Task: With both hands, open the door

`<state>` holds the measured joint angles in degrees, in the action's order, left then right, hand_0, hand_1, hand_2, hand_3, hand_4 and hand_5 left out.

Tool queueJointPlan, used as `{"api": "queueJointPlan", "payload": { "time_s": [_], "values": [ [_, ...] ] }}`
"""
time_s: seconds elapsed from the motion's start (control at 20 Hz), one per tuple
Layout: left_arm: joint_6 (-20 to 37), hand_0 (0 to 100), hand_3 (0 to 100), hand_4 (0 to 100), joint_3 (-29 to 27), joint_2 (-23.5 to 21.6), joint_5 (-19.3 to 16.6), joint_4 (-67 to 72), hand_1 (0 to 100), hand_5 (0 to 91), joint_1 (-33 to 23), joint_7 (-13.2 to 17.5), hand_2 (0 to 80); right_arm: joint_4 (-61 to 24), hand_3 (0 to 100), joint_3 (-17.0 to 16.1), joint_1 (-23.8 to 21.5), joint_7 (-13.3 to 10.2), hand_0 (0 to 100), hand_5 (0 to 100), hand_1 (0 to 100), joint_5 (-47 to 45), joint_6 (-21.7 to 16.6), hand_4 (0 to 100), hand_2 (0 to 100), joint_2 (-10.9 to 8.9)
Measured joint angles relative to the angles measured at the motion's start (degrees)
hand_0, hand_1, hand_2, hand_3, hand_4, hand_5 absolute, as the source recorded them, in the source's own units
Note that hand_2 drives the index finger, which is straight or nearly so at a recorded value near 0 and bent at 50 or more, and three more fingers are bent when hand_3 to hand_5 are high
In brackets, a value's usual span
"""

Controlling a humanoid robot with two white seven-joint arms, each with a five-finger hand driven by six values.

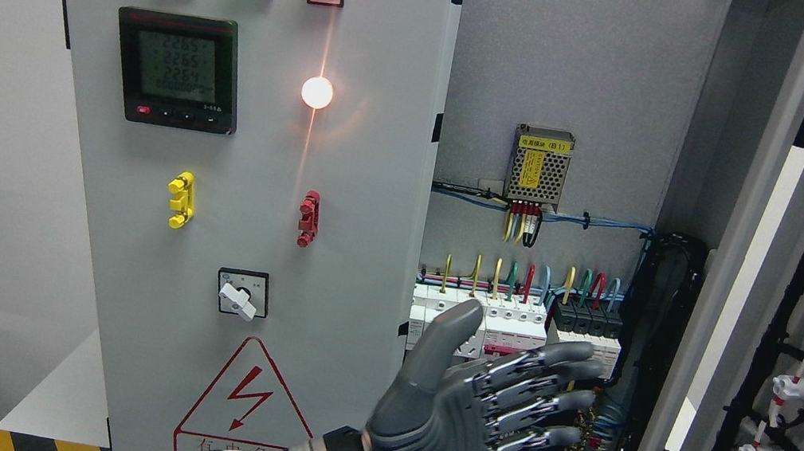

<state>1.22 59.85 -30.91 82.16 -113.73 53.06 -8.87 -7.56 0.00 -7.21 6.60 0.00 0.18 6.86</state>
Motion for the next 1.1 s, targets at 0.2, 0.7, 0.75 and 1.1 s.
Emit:
{"api": "queueJointPlan", "payload": {
  "time_s": [0.2, 0.7, 0.75, 1.1],
  "values": [
    [0.02, 0, 0, 0, -1.89, -4.35, -1.06, -1.68, 0, 0.0, -8.03, 0.0, 0.0, -0.01, 0, 0.0, 0.0, 0.0, 19, 0, 0, 0.0, -0.01, 0, 0, 0.0],
    [0.07, 0, 0, 0, -7.86, -10.36, -11.8, -1.63, 0, 0.0, -33.48, 0.0, 0.0, 0.0, 0, 0.0, 0.0, 0.0, 19, 0, 0, 0.0, -0.01, 0, 0, 0.0],
    [0.13, 0, 0, 0, -8.43, -10.57, -13.65, -1.02, 0, 0.0, -35.8, 0.0, 0.0, -0.01, 0, 0.0, 0.0, 0.0, 19, 0, 0, 0.0, -0.01, 0, 0, 0.0],
    [0.63, 0, 0, 0, -11.75, -9.68, -23.41, 8.38, 0, 0.0, -48.73, 0.15, 0.0, 0.0, 0, 0.0, 0.0, 0.0, 19, 0, 0, 0.0, -0.01, 0, 0, 0.0]
  ]
}}
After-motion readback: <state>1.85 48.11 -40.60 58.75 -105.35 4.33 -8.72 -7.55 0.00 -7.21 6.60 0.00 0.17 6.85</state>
